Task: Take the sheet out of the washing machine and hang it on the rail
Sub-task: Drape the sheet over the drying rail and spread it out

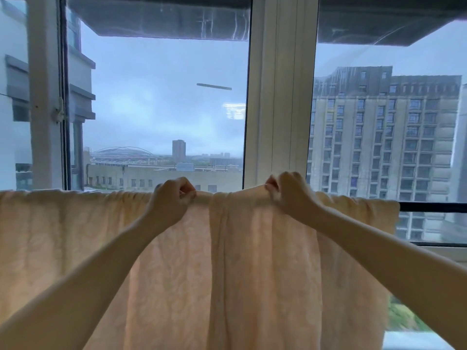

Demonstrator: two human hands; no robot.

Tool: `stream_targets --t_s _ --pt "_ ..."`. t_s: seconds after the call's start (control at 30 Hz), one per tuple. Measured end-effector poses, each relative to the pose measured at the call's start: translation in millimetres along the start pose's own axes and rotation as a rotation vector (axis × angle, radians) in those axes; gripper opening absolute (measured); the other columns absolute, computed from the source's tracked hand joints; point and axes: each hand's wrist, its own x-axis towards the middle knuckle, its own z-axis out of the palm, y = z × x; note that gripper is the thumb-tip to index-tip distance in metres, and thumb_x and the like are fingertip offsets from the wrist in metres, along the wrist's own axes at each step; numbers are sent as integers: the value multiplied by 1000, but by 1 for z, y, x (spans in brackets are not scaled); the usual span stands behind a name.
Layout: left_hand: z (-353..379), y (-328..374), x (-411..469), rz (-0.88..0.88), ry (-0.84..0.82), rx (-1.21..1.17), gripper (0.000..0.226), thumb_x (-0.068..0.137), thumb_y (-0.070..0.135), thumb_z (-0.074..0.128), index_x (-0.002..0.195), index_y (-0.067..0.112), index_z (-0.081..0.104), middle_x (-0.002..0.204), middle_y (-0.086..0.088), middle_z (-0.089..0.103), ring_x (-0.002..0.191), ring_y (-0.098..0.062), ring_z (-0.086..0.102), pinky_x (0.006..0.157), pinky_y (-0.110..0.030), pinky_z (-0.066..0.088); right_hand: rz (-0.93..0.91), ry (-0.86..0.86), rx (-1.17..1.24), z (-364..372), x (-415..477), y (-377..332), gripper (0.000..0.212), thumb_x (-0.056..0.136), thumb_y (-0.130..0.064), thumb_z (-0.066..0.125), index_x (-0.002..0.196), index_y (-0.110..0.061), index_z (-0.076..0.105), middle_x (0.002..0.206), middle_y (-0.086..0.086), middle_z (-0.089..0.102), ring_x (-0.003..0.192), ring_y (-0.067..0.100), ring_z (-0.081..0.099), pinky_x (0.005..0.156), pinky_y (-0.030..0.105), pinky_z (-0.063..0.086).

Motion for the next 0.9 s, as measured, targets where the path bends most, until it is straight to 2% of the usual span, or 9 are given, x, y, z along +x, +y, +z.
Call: stream_targets --t_s 0.17,0.27,0.33,0.43,0.5,0.57,0.63,0.77,0.9 --pt "3 -7 9 -39 44 54 6 87 7 63 83 10 67 78 -4 68 74 -20 63 75 -33 52 230 32 -105 -35 -17 65 17 93 -15 55 92 -4 68 85 8 70 76 21 65 75 36 55" --pt "5 -4 12 -74 92 96 8 86 7 62 83 11 68 81 -5 71 80 -26 65 76 -37 54 265 28 -120 -44 -23 78 16 91 -13 55 87 -6 69 79 6 69 74 20 66 77 39 56" --pt "8 5 11 -3 85 128 12 85 5 62 87 17 67 86 2 68 83 -21 64 75 -35 54 246 8 -117 -47 -23 73 14 90 -13 57 87 -7 69 79 5 69 73 17 65 74 31 55" --pt "13 23 7 187 -64 55 27 82 2 64 100 23 66 97 12 61 85 -8 61 73 -25 53 147 -42 -65 -47 -19 50 12 89 -11 58 94 -9 69 87 5 71 75 11 66 67 16 51" --pt "16 33 5 246 -157 34 18 85 12 67 98 24 68 91 14 62 76 -1 60 67 -13 48 55 -78 -27 -42 -17 30 20 89 -6 58 106 -9 66 101 4 70 82 9 66 69 9 50" --pt "20 34 6 256 -159 38 11 86 20 68 96 24 72 87 13 66 73 2 60 68 -11 46 -30 -110 3 -32 -15 10 28 88 -6 59 115 -11 63 108 1 68 80 3 63 67 5 46" --pt "20 30 6 211 -155 -16 11 84 23 70 94 25 74 86 13 70 76 6 61 74 -15 50 -103 -125 23 -19 -12 -6 28 89 -16 63 117 -12 63 107 -1 69 70 -3 60 65 7 48" --pt "17 29 6 129 -133 -92 7 77 27 77 84 26 76 75 14 71 71 7 63 69 -6 46 -142 -114 86 2 -5 -16 14 85 -19 69 98 -12 70 90 0 72 74 7 65 77 27 57" --pt "15 25 10 38 -107 -152 5 75 24 79 74 27 76 68 13 71 68 2 65 66 -10 46 -71 -35 133 5 -4 -9 7 85 -15 68 91 -13 71 83 -2 71 71 7 64 74 26 57"
